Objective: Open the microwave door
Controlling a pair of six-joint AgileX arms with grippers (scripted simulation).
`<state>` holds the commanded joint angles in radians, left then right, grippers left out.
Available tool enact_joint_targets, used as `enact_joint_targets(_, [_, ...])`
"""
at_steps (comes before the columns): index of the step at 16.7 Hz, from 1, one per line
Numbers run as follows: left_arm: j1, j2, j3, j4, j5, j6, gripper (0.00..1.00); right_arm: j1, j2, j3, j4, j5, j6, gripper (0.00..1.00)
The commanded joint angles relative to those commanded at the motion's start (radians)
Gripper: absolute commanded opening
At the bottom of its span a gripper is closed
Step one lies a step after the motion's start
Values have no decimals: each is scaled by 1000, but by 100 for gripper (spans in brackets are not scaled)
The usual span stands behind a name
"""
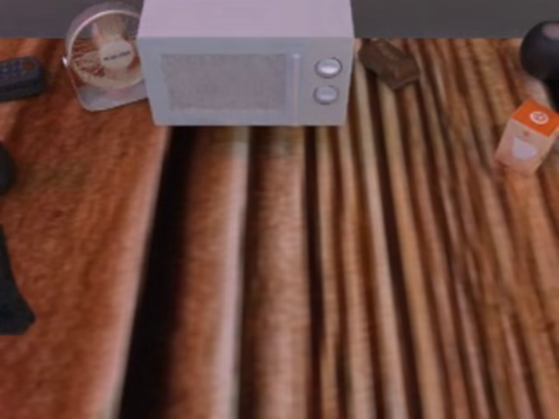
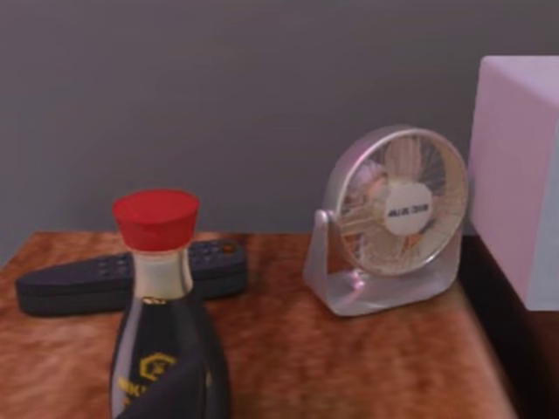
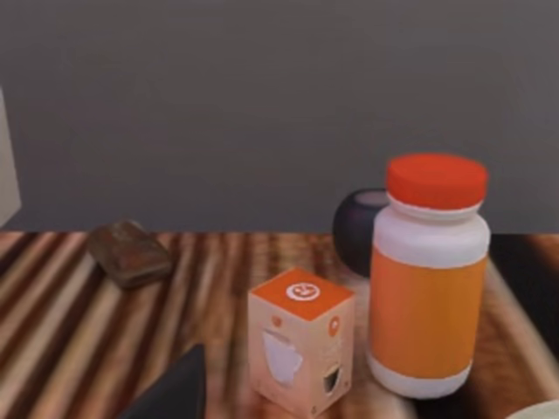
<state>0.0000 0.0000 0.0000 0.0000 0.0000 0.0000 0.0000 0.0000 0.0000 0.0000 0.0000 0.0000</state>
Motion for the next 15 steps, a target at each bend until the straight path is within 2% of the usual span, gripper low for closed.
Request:
enact_joint_targets(4, [-6,25,16,-19,-3,1,100,0,0,0,0,0,0,100])
enact_joint_targets(8, [-46,180,134,-136,-22,-2,100,0,0,0,0,0,0,100])
enact_joint_targets(12, [-115,427,375,-310,-52,-30,100,0,0,0,0,0,0,100])
enact_joint_targets(15, [-181,643,636,-446,-77,-77,100,0,0,0,0,0,0,100])
